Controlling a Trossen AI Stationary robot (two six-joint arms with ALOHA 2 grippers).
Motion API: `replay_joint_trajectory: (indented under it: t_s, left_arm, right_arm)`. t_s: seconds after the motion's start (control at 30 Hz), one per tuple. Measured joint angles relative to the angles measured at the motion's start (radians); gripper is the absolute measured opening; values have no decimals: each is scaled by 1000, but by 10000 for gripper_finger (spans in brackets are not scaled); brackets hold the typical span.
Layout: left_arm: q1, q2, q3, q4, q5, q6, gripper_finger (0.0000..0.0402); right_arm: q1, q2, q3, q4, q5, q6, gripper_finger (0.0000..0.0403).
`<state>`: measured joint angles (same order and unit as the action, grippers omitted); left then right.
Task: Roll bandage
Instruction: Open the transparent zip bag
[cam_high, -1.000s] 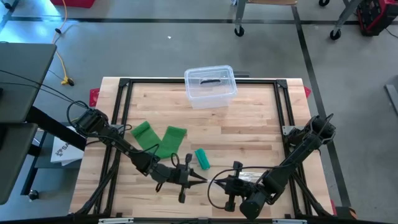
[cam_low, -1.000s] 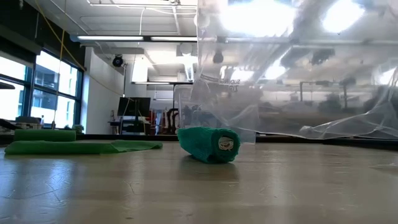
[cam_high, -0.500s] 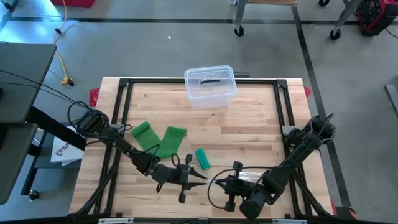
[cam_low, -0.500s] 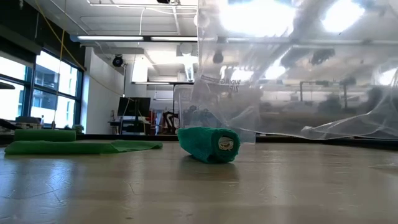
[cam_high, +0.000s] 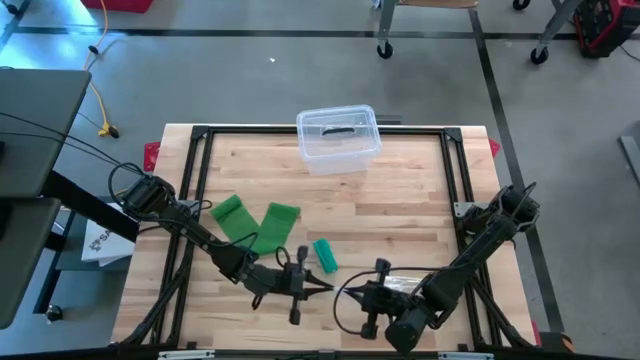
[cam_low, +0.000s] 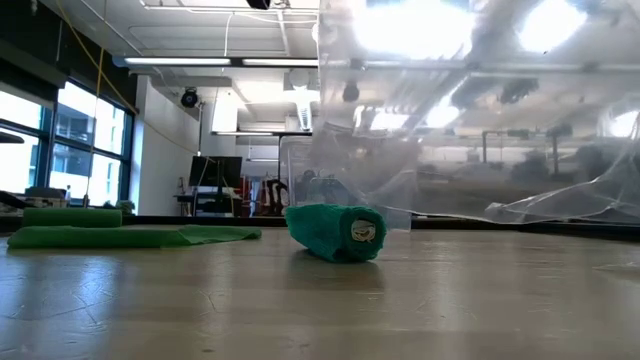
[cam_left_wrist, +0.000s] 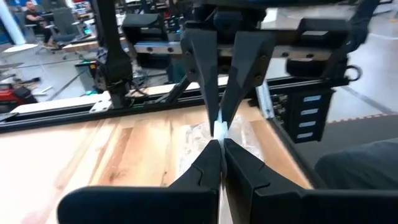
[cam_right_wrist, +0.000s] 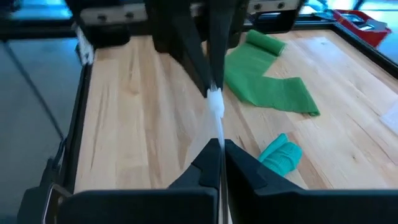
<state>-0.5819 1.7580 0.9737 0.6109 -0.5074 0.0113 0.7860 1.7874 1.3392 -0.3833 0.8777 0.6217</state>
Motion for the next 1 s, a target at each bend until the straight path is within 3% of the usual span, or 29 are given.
replay_joint_trajectory:
  t_s: [0.1,0.23,0.4,0.53,0.73,1.0]
  left_arm:
    - [0,0,0,-40,-44,0,2]
    - [1,3,-1,-127,-77,-12,1]
    - [8,3,-1,-147,-79,-41,1]
    - [8,2,-1,-147,-61,-41,1]
    - [8,2,-1,-153,-52,-43,0]
    - [8,1,0,-145,-52,-37,0]
  right_arm:
    - [0,-4,0,-2,24,32,11]
    - [-11,-37,1,4,3,26,59]
    - [-70,-30,2,6,-95,-14,137]
    - [-122,5,0,15,-140,-87,159]
    - [-155,7,0,45,-214,-175,132]
    - [-149,7,0,59,-239,-212,33]
